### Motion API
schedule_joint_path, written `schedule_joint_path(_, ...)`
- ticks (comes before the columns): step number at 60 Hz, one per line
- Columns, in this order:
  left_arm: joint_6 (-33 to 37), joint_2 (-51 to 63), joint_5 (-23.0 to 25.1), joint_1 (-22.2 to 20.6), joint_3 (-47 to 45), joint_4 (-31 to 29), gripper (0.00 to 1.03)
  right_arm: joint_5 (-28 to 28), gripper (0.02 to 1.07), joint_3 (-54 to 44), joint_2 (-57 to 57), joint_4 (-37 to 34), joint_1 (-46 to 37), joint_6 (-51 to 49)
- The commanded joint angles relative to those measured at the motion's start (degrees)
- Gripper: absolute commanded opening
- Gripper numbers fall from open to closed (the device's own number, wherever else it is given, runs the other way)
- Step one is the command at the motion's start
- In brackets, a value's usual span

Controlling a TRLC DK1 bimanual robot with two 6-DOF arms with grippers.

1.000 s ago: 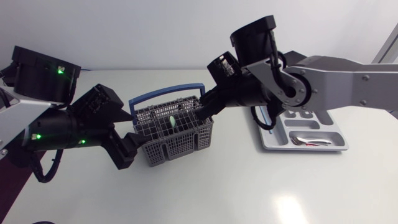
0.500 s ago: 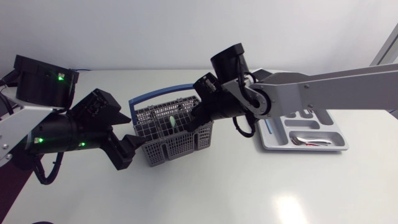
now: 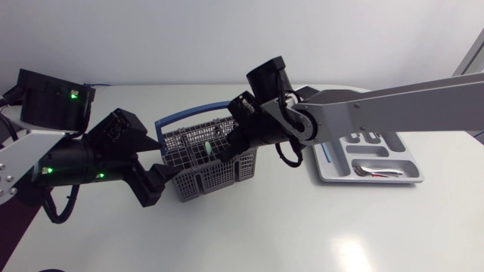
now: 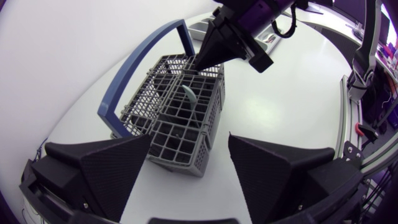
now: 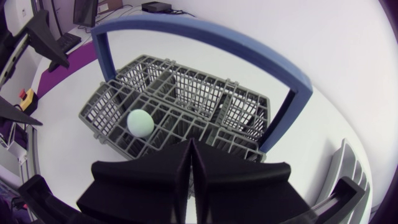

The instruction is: Unload the cutlery basket into the drawer organizer.

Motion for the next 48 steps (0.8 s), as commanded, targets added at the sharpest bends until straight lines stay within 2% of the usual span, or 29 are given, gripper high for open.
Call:
schedule_joint_path(1, -1.72, 2.90, 2.57, 0.57, 0.89, 0.32, 0.97, -0.03, 0.08, -0.08, -3.05, -1.01, 0.76, 1.46)
schedule_joint_path(5, -3.39, 4.74, 4.24, 0.57, 2.73, -0.03, 0.97, -0.03, 0.08, -0.60, -4.36, -1.09, 0.85, 1.81)
schedule_joint_path(11, -7.52, 7.99, 5.21, 0.48, 6.60, -0.47, 0.96, 0.06, 0.33, -2.62, -7.44, -1.09, 0.76, 2.25)
schedule_joint_path(20, -12.80, 13.71, 5.21, -0.31, 14.60, -3.81, 0.96, 0.06, 0.60, -5.52, -12.01, -1.36, -0.38, 2.07)
schedule_joint_path(38, -21.59, 23.11, 4.77, -1.89, 23.30, -9.26, 0.93, -0.64, 0.60, -10.36, -18.34, -2.06, -2.58, 1.46)
schedule_joint_path(48, -24.22, 26.01, 1.61, -3.21, 26.46, -11.55, 0.91, -1.61, 0.60, -12.38, -21.15, -2.50, -4.25, 1.02)
